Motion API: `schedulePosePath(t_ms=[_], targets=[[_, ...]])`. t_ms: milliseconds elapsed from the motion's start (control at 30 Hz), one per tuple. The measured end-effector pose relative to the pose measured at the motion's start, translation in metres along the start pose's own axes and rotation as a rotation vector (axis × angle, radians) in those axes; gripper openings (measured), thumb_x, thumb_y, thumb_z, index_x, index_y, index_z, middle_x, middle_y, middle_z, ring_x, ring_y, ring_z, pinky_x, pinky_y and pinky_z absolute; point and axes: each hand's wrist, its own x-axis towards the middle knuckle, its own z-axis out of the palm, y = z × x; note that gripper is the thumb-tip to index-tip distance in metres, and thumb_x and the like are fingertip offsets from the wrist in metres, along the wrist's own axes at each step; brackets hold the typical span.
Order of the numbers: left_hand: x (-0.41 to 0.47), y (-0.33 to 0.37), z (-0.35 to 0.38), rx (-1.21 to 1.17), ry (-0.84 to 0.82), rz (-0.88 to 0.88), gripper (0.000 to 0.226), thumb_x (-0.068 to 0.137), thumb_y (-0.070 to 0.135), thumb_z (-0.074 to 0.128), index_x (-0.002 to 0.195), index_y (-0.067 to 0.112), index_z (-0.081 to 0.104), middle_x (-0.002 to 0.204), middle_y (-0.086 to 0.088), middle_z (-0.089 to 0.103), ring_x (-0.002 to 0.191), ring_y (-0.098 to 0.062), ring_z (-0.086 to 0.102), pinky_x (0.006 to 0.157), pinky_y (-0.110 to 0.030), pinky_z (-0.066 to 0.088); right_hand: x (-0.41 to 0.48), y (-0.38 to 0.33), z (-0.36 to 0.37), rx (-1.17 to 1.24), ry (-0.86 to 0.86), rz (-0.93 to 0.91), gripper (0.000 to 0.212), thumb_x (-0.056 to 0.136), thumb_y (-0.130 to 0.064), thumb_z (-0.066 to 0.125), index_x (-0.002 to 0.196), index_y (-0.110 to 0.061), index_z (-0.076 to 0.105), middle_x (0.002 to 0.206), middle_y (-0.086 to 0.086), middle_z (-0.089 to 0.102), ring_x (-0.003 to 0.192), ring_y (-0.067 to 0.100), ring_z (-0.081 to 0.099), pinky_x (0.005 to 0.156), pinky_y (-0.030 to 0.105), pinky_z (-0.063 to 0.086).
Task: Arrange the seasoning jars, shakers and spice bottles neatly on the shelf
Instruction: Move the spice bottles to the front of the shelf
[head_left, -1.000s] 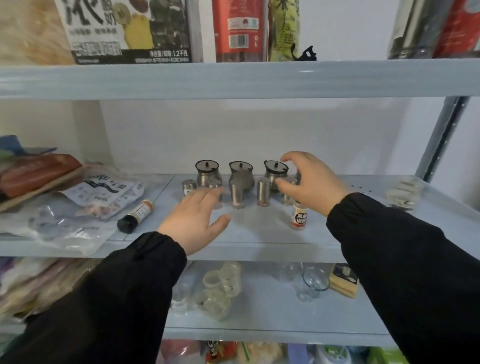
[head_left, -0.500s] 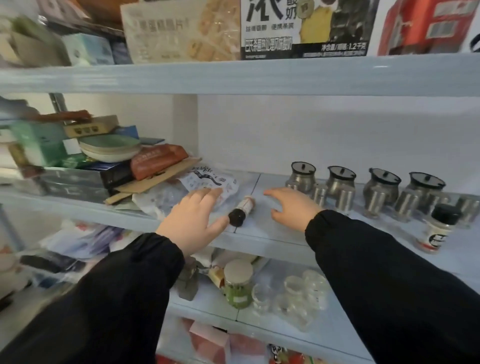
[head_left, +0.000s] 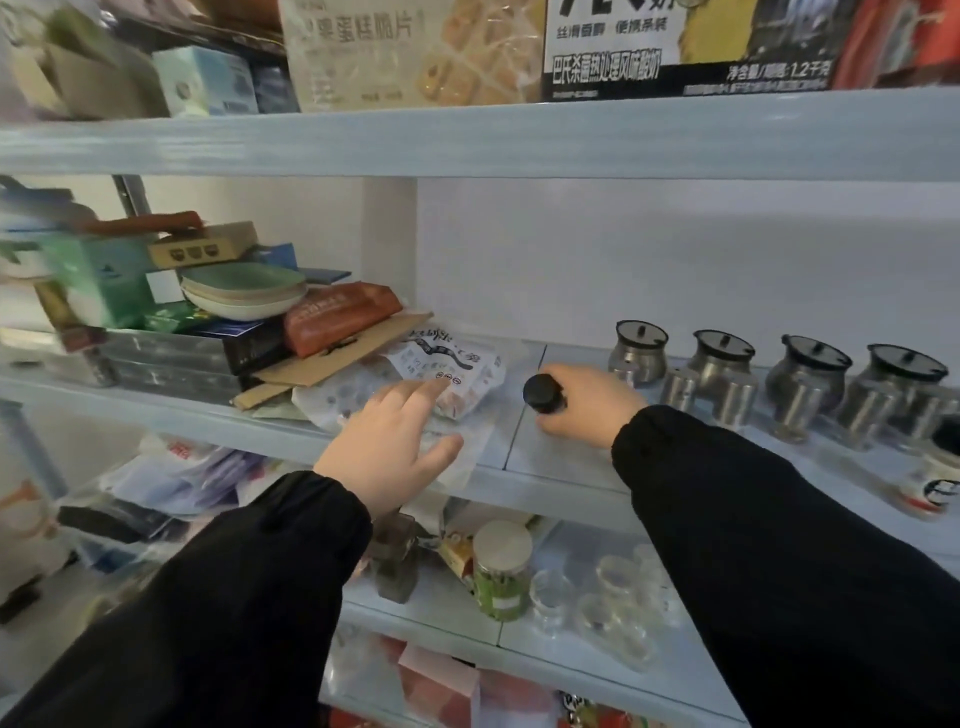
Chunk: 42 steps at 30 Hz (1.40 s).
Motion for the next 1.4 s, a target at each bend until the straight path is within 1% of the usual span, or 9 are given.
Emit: schedulePosePath(t_ms=[200, 333, 500, 633, 767, 867, 967, 1233, 1400], targets=[[0.022, 0.037, 0.021, -0.092, -0.005, 0.046, 0.065, 0.094, 0.052, 0.045, 0.149, 0.024, 0.029, 0.147, -0.002, 0.041, 0.136, -0.021, 0.033, 0.11, -0.038, 0.03, -0.037, 0.057, -0.035, 0.14, -0.016, 0.188, 0.048, 0.08, -0.038, 0.071, 0.116, -0.027, 0.042, 0.096, -0.001, 0.059, 0.082, 0.017, 0.059, 0.065, 0.029, 0.041], [0.035, 0.071, 0.038, -0.131, -0.004, 0.103, 0.063, 0.095, 0.049, 0.048, 0.149, 0.023, 0.03, 0.148, -0.002, 0.04, 0.137, -0.02, 0.03, 0.111, -0.035, 0.024, -0.062, 0.09, -0.056, 0.112, -0.034, 0.226, 0.046, 0.077, -0.038, 0.073, 0.11, -0.035, 0.041, 0.096, -0.004, 0.063, 0.076, 0.006, 0.058, 0.058, 0.023, 0.041], [0.05, 0.107, 0.052, -0.181, -0.034, 0.14, 0.063, 0.096, 0.05, 0.045, 0.15, 0.025, 0.028, 0.152, -0.001, 0.035, 0.139, -0.017, 0.027, 0.11, -0.033, 0.023, -0.095, 0.127, -0.08, 0.035, -0.039, 0.233, 0.051, 0.079, -0.029, 0.073, 0.122, -0.038, 0.048, 0.109, -0.01, 0.061, 0.085, 0.009, 0.058, 0.065, 0.02, 0.042], [0.059, 0.138, 0.064, -0.186, -0.053, 0.169, 0.063, 0.095, 0.05, 0.044, 0.15, 0.024, 0.027, 0.152, 0.0, 0.036, 0.139, -0.017, 0.027, 0.11, -0.034, 0.026, -0.121, 0.15, -0.1, 0.036, -0.058, 0.238, 0.059, 0.076, -0.029, 0.077, 0.128, -0.041, 0.051, 0.115, -0.011, 0.061, 0.094, 0.011, 0.061, 0.084, 0.026, 0.048], [0.065, 0.163, 0.075, -0.188, -0.037, 0.192, 0.064, 0.094, 0.051, 0.044, 0.149, 0.021, 0.03, 0.15, -0.001, 0.039, 0.138, -0.016, 0.029, 0.11, -0.031, 0.026, -0.136, 0.164, -0.114, 0.027, 0.01, 0.174, 0.04, 0.084, -0.038, 0.071, 0.122, -0.039, 0.062, 0.115, -0.012, 0.062, 0.087, -0.005, 0.052, 0.07, 0.002, 0.032], [0.066, 0.179, 0.083, -0.185, -0.029, 0.194, 0.065, 0.094, 0.052, 0.044, 0.149, 0.021, 0.03, 0.149, -0.001, 0.04, 0.137, -0.015, 0.031, 0.106, -0.028, 0.026, -0.145, 0.175, -0.123, -0.004, -0.011, 0.177, 0.039, 0.085, -0.039, 0.068, 0.123, -0.042, 0.061, 0.12, -0.01, 0.062, 0.104, 0.008, 0.057, 0.084, 0.021, 0.043], [0.068, 0.197, 0.089, -0.181, -0.041, 0.189, 0.065, 0.093, 0.053, 0.043, 0.149, 0.024, 0.029, 0.149, -0.002, 0.041, 0.137, -0.018, 0.032, 0.108, -0.033, 0.03, -0.154, 0.188, -0.132, 0.02, -0.008, 0.214, 0.036, 0.081, -0.035, 0.073, 0.114, -0.04, 0.059, 0.114, -0.009, 0.066, 0.102, 0.011, 0.063, 0.089, 0.033, 0.051], [0.066, 0.236, 0.095, -0.19, -0.036, 0.174, 0.065, 0.094, 0.051, 0.045, 0.151, 0.025, 0.026, 0.149, 0.0, 0.039, 0.137, -0.017, 0.031, 0.107, -0.03, 0.027, -0.164, 0.211, -0.136, -0.007, 0.05, 0.169, 0.028, 0.078, -0.03, 0.074, 0.098, -0.041, 0.058, 0.098, -0.013, 0.067, 0.088, 0.008, 0.062, 0.066, 0.015, 0.043], [0.06, 0.246, 0.094, -0.189, -0.035, 0.155, 0.065, 0.095, 0.05, 0.045, 0.151, 0.024, 0.026, 0.15, 0.0, 0.038, 0.138, -0.016, 0.027, 0.108, -0.027, 0.023, -0.165, 0.208, -0.135, 0.022, 0.037, 0.135, 0.029, 0.081, -0.027, 0.071, 0.108, -0.031, 0.061, 0.106, -0.009, 0.067, 0.095, 0.013, 0.063, 0.084, 0.03, 0.052]])
